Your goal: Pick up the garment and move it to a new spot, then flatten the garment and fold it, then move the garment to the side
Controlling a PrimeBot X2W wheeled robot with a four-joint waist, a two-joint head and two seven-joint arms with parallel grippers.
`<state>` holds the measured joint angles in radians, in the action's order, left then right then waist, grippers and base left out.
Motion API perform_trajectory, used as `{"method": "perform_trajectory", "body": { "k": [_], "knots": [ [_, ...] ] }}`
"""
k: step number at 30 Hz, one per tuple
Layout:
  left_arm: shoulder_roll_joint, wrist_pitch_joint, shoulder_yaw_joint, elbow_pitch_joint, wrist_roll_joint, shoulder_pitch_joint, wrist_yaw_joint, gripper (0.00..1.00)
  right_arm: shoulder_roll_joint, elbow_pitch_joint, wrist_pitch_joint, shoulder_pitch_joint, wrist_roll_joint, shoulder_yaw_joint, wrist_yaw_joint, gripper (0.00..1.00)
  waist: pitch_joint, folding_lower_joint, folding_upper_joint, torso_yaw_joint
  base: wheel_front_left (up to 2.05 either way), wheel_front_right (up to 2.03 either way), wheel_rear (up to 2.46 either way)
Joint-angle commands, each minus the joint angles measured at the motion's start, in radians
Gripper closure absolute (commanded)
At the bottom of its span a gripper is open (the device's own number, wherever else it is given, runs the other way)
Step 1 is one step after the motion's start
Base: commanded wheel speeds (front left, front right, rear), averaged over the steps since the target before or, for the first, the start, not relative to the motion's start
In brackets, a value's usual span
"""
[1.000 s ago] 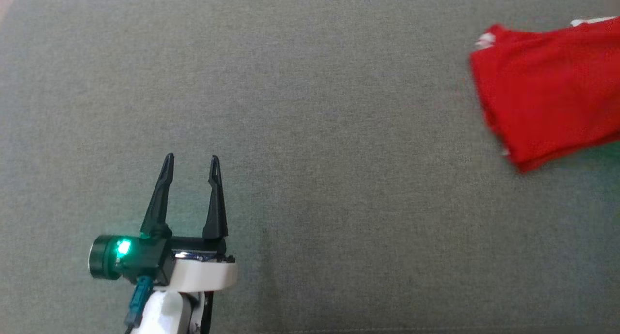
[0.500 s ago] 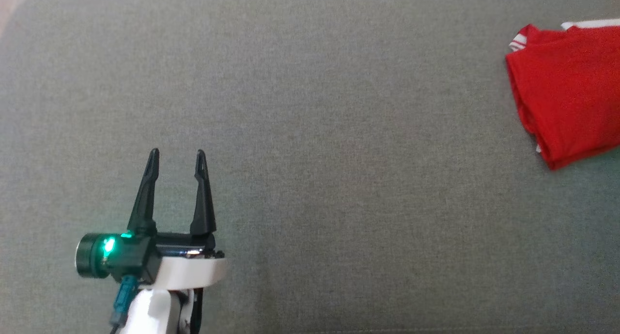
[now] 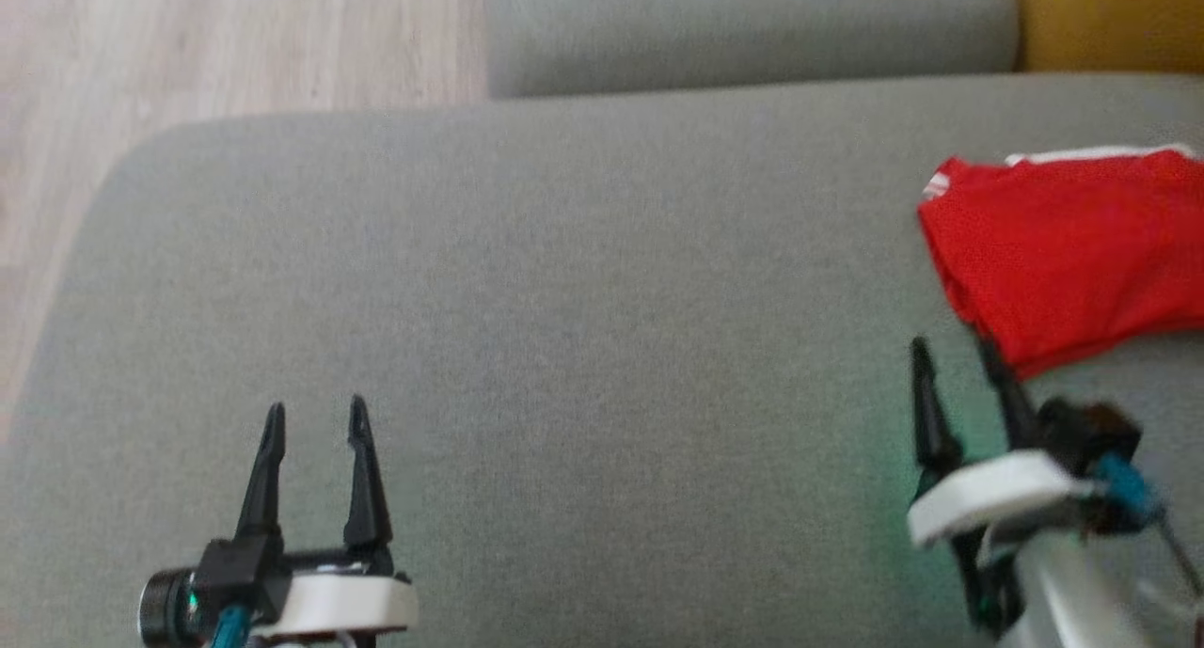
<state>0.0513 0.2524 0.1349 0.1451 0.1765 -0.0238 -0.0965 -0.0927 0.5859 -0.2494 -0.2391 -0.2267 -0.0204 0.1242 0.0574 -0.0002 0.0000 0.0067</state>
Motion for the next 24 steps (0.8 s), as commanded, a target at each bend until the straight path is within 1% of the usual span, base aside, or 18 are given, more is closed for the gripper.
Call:
{"method": "perform_trajectory", "body": {
  "k": [1, 4, 8, 10, 17, 18, 21, 24],
  "knots": [
    [-0.001, 0.009, -0.040, -0.029, -0.001, 0.011, -0.008, 0.00, 0.000, -0.094, -0.012, 0.020, 0.011, -0.039, 0.007, 0.00, -0.053, 0.0002, 0.0000, -0.008, 0.00, 0.00, 0.00],
    [-0.001, 0.009, -0.044, -0.035, -0.014, -0.018, -0.008, 0.00, 0.013, -0.244, -0.012, 0.137, 0.074, -0.086, 0.007, 0.00, -0.074, 0.0002, 0.0000, -0.012, 0.00, 0.00, 0.00],
    [-0.001, 0.009, -0.047, -0.036, -0.021, -0.051, -0.006, 0.00, 0.023, -0.373, -0.012, 0.241, 0.103, -0.105, 0.007, 0.00, -0.089, 0.0002, 0.0000, -0.017, 0.00, 0.00, 0.00],
    [-0.001, 0.009, -0.047, -0.028, -0.020, -0.061, -0.004, 0.00, 0.025, -0.408, -0.012, 0.271, 0.118, -0.115, 0.007, 0.00, -0.094, 0.0002, 0.0000, -0.018, 0.00, 0.00, 0.00],
    [-0.001, 0.009, -0.056, -0.009, -0.025, -0.073, -0.002, 0.00, 0.030, -0.422, -0.012, 0.296, 0.127, -0.117, 0.007, 0.00, -0.107, 0.0002, 0.0000, -0.023, 0.00, 0.00, 0.00],
    [0.001, 0.000, -0.013, 0.016, -0.018, -0.105, 0.000, 1.00, 0.028, -0.384, 0.000, 0.324, 0.122, -0.096, 0.000, 1.00, -0.107, 0.0002, 0.0000, -0.023, 0.00, 0.00, 0.00],
    [0.000, -0.006, -0.008, 0.057, -0.012, -0.110, 0.001, 1.00, 0.027, -0.348, 0.002, 0.336, 0.116, -0.100, 0.000, 1.00, -0.108, 0.0002, 0.0000, -0.023, 0.00, 0.00, 0.00],
    [0.000, -0.016, -0.014, 0.059, 0.024, -0.104, 0.007, 1.00, 0.027, -0.351, 0.008, 0.334, 0.077, -0.097, 0.000, 1.00, -0.106, 0.0002, 0.0000, -0.022, 0.00, 0.00, 0.00]
  ]
}}
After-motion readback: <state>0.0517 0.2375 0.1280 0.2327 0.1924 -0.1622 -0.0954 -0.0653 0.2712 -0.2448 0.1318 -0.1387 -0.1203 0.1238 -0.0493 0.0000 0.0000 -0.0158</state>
